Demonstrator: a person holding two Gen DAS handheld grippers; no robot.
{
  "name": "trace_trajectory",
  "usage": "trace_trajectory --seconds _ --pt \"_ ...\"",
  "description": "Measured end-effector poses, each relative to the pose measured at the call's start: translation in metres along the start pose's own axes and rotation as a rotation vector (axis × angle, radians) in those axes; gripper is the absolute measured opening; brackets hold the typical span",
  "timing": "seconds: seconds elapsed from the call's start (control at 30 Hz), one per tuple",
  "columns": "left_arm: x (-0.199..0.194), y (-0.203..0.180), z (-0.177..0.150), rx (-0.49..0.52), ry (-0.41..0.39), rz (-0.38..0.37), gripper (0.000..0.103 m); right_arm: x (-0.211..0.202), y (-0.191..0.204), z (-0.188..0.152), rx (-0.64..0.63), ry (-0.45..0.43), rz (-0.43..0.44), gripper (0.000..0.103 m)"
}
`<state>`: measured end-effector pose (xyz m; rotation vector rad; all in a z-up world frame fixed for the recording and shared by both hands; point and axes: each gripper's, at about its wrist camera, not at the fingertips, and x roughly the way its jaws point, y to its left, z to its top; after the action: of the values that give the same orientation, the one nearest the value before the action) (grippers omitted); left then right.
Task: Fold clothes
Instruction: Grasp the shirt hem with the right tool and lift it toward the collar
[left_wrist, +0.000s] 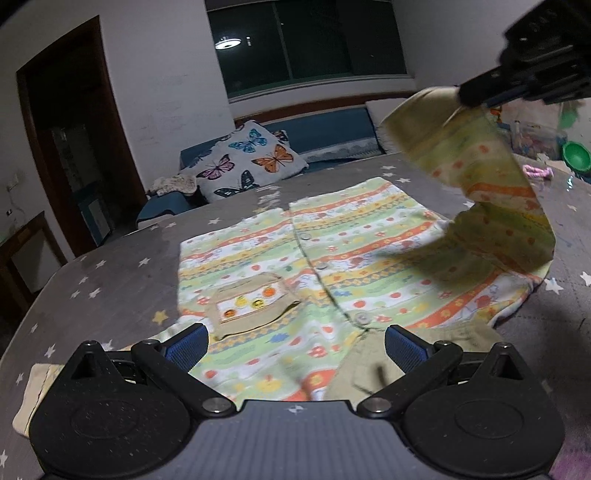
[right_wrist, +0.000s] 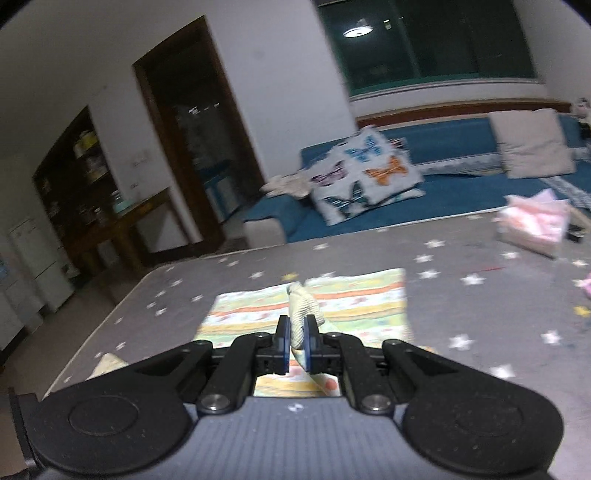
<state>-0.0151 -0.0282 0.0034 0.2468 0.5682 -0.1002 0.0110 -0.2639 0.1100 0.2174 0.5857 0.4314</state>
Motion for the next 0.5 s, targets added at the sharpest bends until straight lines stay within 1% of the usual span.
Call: trace_trajectory --seconds 0.17,0.3,0.37,0.43,0.5 --pt "-0.004 0.015 -0.008 -0.034 0.007 0.017 0.103 0.028 0.042 -0.012 -0.037 0.053 0.069 0.006" --pt "-0.004 0.024 -0.013 -0.059 0.022 0.027 0.103 0.045 0.06 -0.024 -0.052 0.104 0.126 0.007" --pt "-0.005 0.025 -0.013 -0.064 0.019 0.032 0.103 0.049 0.064 -0.029 -0.053 0.133 0.152 0.011" --pt "-0.008 0.027 -0.011 -0.066 0.012 0.038 0.103 0.048 0.062 -0.032 -0.06 0.132 0.148 0.011" --pt "-0.01 0.028 -0.009 -0.069 0.006 0.043 0.103 0.042 0.052 -0.031 -0.062 0.129 0.12 0.011"
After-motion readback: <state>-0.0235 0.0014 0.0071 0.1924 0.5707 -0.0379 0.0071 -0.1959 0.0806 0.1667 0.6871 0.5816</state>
